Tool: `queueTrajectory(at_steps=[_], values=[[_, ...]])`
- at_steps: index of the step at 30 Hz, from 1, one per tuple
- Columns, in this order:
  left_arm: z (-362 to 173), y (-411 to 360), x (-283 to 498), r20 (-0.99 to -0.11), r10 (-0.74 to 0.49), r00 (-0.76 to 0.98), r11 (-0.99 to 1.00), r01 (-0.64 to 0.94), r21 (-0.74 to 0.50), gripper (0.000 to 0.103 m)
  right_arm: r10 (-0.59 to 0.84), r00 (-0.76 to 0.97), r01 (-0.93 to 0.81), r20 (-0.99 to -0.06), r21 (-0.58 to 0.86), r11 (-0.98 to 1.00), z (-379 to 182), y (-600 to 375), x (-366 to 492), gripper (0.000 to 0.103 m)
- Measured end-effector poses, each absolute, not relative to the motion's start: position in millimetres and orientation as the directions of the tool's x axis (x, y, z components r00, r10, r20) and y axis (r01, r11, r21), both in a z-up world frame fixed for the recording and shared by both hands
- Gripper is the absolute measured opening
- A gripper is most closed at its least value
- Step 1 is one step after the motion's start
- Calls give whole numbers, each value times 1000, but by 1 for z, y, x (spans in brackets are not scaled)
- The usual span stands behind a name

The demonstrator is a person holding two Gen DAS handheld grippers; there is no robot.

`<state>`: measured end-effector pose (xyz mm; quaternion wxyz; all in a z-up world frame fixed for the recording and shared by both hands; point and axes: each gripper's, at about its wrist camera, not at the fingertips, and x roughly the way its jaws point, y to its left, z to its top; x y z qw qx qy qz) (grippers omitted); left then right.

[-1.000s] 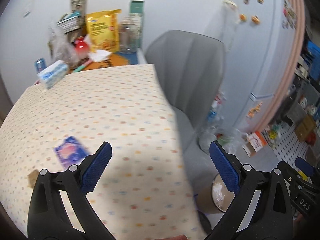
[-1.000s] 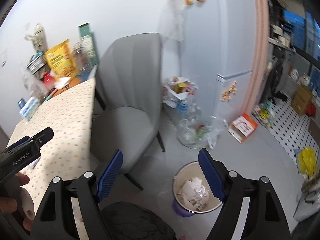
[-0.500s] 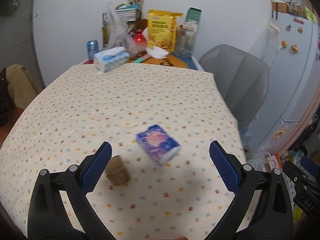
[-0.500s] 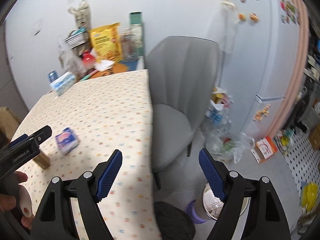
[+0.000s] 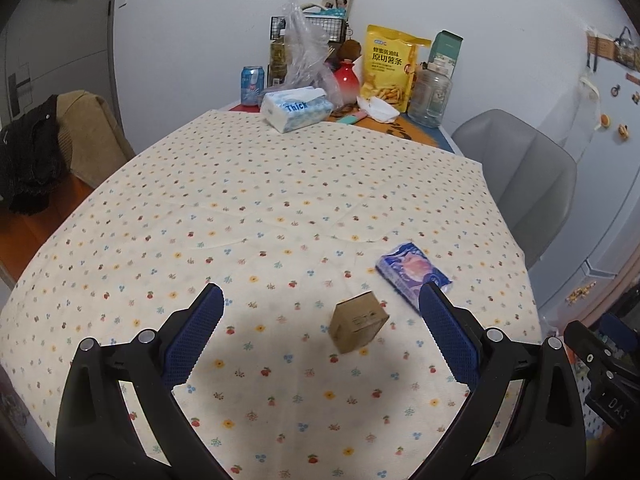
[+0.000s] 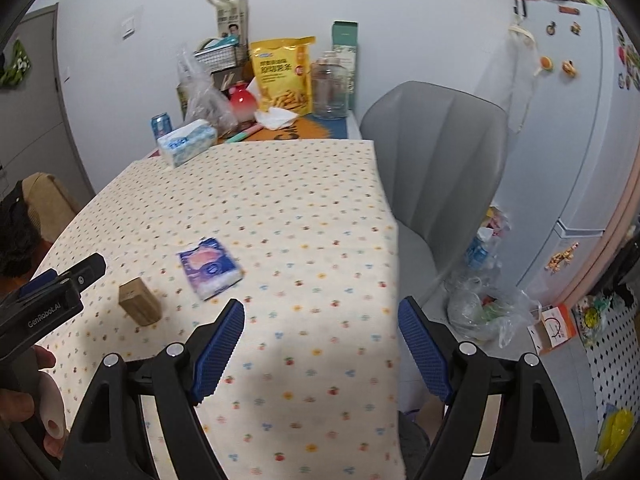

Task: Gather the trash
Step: 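Grasp the small cardboard box with the left gripper while the right grasps the blue tissue packet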

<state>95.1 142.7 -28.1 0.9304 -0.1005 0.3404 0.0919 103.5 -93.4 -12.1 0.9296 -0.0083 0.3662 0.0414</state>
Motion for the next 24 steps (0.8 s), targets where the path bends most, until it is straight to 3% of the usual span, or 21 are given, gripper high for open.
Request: queueTrajectory(at_steps=[7,15,18,19,24], values=[[-47,136,107,-678,86,730,966,-227,-121,96,65,710,-84,-702,7,996,-24,-87,106,78],[-67,126,130,-715,85,694,966,-233,-111,85,68,688,-91,-722,7,996,-37,-90,121,82],[-76,127,140,-743,72,666,966,-233,-115,64,80,685,-109,-725,7,994,-41,-85,127,90],[-80,128,143,-755,62,653,965,-234,-123,40,90,681,-117,-726,13,993,-43,-83,129,92],[-71,132,145,-737,108,668,964,-253,-88,38,133,658,-164,-741,31,986,-52,-69,143,95]])
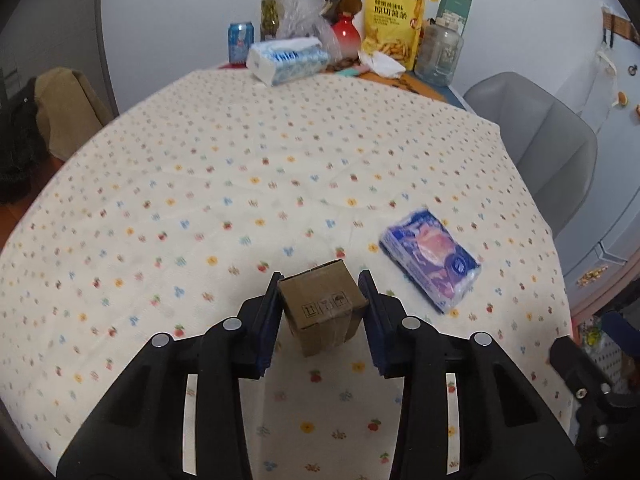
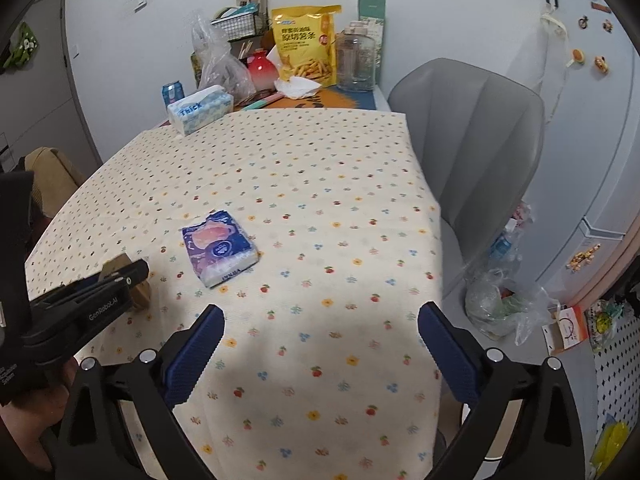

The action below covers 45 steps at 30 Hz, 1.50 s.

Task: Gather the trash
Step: 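Grasp the small cardboard box with the left gripper while the right grasps the blue tissue packet, then carry the cardboard box and blue packet with both grippers toward the bin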

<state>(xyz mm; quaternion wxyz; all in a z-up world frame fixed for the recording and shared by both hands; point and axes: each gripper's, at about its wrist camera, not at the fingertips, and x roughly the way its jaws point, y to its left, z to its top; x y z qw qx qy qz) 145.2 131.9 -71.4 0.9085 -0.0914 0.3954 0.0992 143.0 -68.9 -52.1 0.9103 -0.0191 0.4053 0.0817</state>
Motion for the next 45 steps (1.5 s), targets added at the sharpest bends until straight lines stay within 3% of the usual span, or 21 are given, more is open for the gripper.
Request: queueTrajectory(at_steps=[26,29,32,35,36,37,45], values=[[-76,197,155,-733,228,641,925,-377,-41,38,203,575,-314,-793,16,949,-81,17,200,93],[-77,196,155,-735,229,639,927,-374,-36,38,195,570,-307,-798,12,952,-86,19,206,85],[-77,194,156,-734,227,639,928,-370,-35,38,199,537,-321,-820,20,947,-95,21,211,57],[-75,191,156,-730,222,646,930,-366,-42,38,211,542,-328,-814,26,944,-92,18,208,45],[-74,190,156,-729,220,648,930,-364,-44,38,214,549,-333,-808,23,942,-88,17,206,36],[-73,188,156,-728,216,651,932,-360,-46,38,215,545,-338,-810,23,941,-86,16,204,13],[-58,161,150,-703,175,689,951,-303,-61,38,196,576,-296,-794,21,955,-69,-8,184,11]])
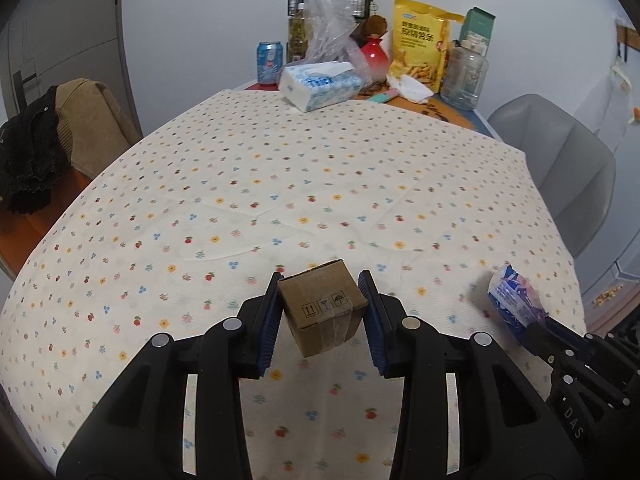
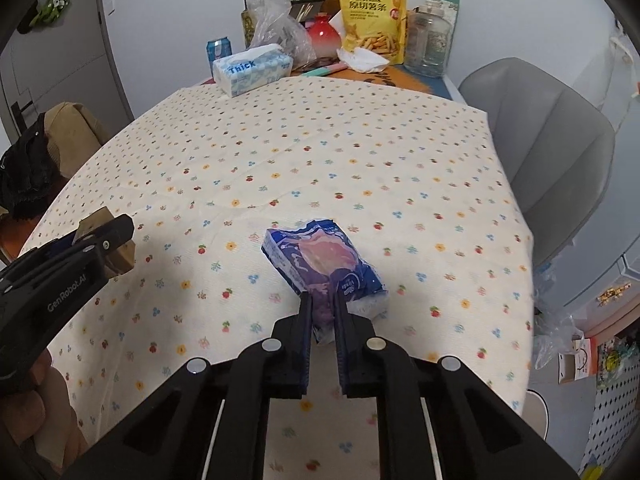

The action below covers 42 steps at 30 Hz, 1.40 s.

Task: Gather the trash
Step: 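Carry the cardboard box and blue packet with both grippers toward the bin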

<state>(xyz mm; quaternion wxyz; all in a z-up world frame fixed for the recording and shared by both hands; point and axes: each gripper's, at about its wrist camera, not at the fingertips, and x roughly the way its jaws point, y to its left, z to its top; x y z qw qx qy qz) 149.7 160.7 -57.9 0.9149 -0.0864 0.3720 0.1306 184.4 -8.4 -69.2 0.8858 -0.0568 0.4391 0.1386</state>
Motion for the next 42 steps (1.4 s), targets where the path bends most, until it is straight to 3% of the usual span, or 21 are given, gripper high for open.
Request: queueTrajectory(at_steps=[26,42], values=[[-23,-67,156,-650,-153,745,987,148,-62,38,-82,702,110,-707,-5,994,-11,-214,114,11],[-34,-202,156,-681,-257,686,935,355,4,38,-203,676,337,-708,53,940,-20,-341,79,11]])
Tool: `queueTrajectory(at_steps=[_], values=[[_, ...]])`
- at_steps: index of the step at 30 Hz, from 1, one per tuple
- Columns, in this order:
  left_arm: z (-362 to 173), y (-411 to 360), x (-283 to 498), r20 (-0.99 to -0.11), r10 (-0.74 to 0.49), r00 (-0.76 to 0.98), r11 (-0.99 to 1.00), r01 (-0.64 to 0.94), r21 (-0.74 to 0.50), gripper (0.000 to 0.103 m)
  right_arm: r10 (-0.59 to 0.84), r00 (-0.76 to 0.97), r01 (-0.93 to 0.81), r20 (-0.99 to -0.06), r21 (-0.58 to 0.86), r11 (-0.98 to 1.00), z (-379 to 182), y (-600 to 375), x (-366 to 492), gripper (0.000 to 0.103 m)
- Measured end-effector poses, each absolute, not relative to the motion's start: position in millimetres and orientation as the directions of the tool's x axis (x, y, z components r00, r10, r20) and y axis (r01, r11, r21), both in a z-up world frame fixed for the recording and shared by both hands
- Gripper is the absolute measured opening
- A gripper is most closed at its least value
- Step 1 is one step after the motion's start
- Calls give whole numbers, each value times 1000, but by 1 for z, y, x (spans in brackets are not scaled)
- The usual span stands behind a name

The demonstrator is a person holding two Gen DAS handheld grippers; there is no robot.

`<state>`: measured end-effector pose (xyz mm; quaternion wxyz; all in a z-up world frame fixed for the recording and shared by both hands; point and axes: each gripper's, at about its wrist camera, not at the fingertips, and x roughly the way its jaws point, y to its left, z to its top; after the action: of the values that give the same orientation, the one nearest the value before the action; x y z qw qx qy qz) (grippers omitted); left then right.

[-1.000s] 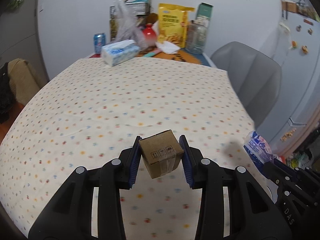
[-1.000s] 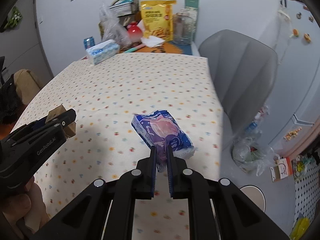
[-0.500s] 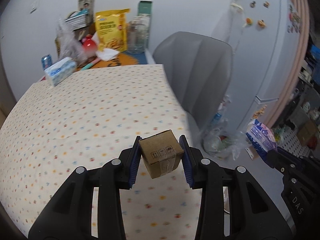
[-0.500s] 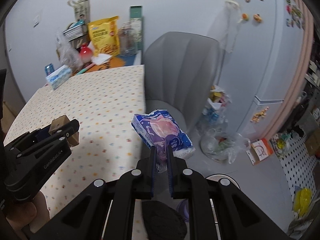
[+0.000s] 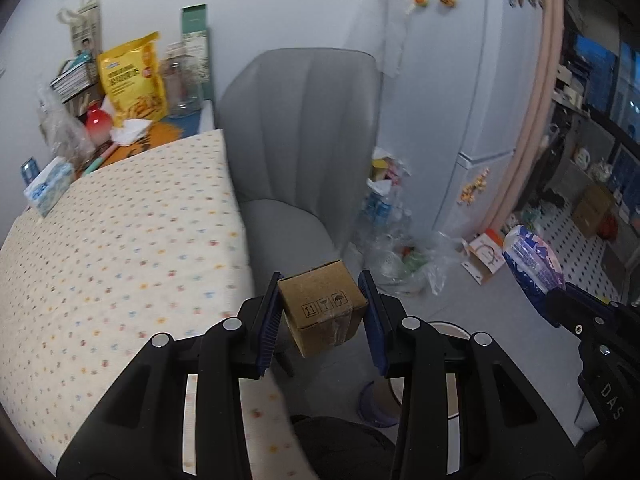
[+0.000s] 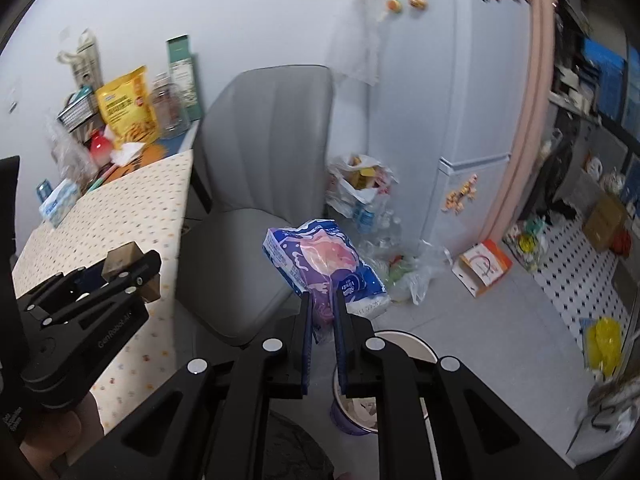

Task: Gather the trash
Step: 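Carry the cardboard box and blue packet with both grippers toward the bin, then open the right gripper over the bin to drop the blue packet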

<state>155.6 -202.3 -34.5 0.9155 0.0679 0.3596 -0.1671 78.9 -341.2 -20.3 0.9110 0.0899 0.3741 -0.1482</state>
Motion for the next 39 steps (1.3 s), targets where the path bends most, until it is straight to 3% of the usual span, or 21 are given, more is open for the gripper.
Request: queueTrajectory(at_steps=[17,31,35,37,39], values=[[-111,-314,165,-795,-225,564,860,499,110,38,-158,549,490,-821,162,857,-136,-449,74,11],[-162,-332,168,-850,-152,505,838,521,160,38,-53,474,523,-879,232,820,-221,-471,79,12],[-165,-333,170,-852,-142,504,837,520,168,38,-25,473,515,-881,253,819,-235,-470,82,17],[-166,-332,170,-854,-140,501,837,520,168,38,-12,472,517,-881,266,813,-241,-471,81,42],[-167,-333,170,-856,-141,497,837,522,165,38,-18,470,525,-883,263,809,-244,-474,79,46]])
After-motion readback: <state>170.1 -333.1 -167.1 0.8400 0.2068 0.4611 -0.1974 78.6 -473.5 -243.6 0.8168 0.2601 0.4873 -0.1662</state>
